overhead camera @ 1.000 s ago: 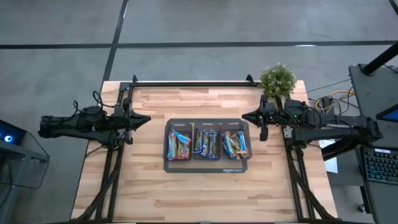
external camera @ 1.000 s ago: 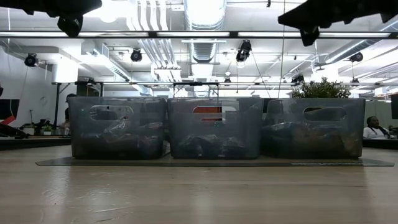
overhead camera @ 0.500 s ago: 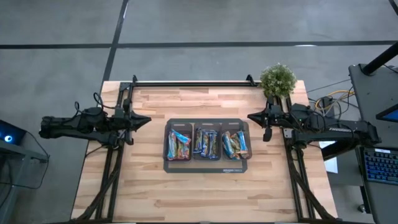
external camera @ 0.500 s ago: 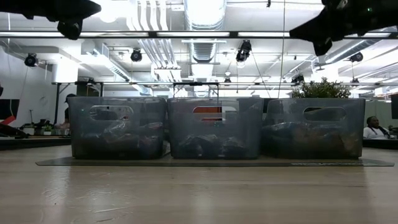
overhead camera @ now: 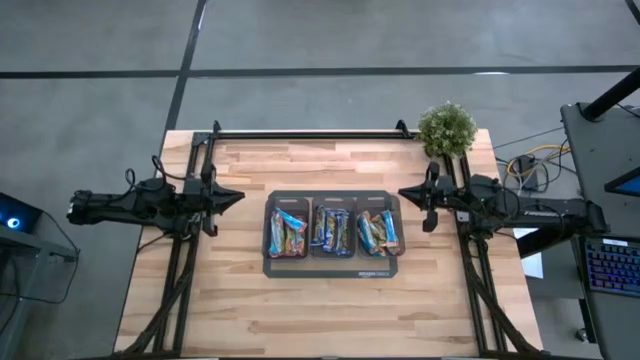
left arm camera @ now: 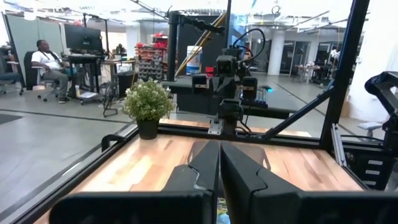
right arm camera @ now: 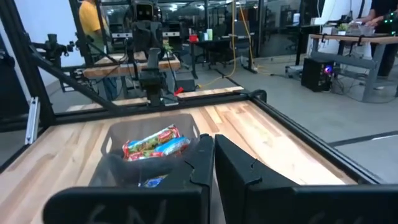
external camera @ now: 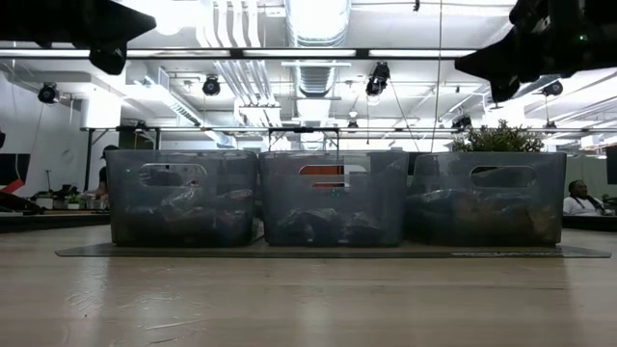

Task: Pick and place Granola Bars by type
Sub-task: Return to Home Position

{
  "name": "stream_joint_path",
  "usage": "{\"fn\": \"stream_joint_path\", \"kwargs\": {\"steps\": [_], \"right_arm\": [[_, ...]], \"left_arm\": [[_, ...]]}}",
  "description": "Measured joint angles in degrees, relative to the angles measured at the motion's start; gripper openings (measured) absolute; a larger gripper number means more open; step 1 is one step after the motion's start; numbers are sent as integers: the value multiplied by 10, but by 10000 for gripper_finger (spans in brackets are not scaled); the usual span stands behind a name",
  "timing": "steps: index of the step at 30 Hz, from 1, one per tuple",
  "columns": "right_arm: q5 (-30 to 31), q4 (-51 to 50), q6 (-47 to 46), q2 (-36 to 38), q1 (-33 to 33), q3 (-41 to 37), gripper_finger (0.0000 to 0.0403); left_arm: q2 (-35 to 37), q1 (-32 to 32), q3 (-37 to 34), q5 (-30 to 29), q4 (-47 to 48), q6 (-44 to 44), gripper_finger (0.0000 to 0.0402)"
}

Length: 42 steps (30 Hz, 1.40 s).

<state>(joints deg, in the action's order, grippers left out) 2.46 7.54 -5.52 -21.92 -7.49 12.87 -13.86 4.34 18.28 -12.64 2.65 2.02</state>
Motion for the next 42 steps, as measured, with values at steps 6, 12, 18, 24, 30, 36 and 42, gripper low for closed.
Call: {"fn": "stream_joint_path", "kwargs": {"steps": [6, 12, 18, 24, 30, 36, 42], "right_arm": [[0, -1, -3, 27, 0, -26, 9], [1, -20, -1, 60, 0, -31, 9], [1, -68, -3, 103, 0, -31, 9], [2, -91, 4, 147, 0, -32, 9], [3, -120, 5, 174, 0, -33, 9], [7, -121, 14, 191, -1, -35, 9], [7, -118, 11, 198, 0, -44, 9]], "left_arm": [[11, 0, 1, 0, 19, 1, 0], [18, 0, 2, 0, 37, 1, 0], [19, 0, 2, 0, 42, 0, 0], [25, 0, 2, 0, 54, 0, 0], [37, 0, 1, 0, 58, 1, 0], [55, 0, -12, 0, 54, 11, 0], [77, 0, -43, 9, 34, 21, 0]]}}
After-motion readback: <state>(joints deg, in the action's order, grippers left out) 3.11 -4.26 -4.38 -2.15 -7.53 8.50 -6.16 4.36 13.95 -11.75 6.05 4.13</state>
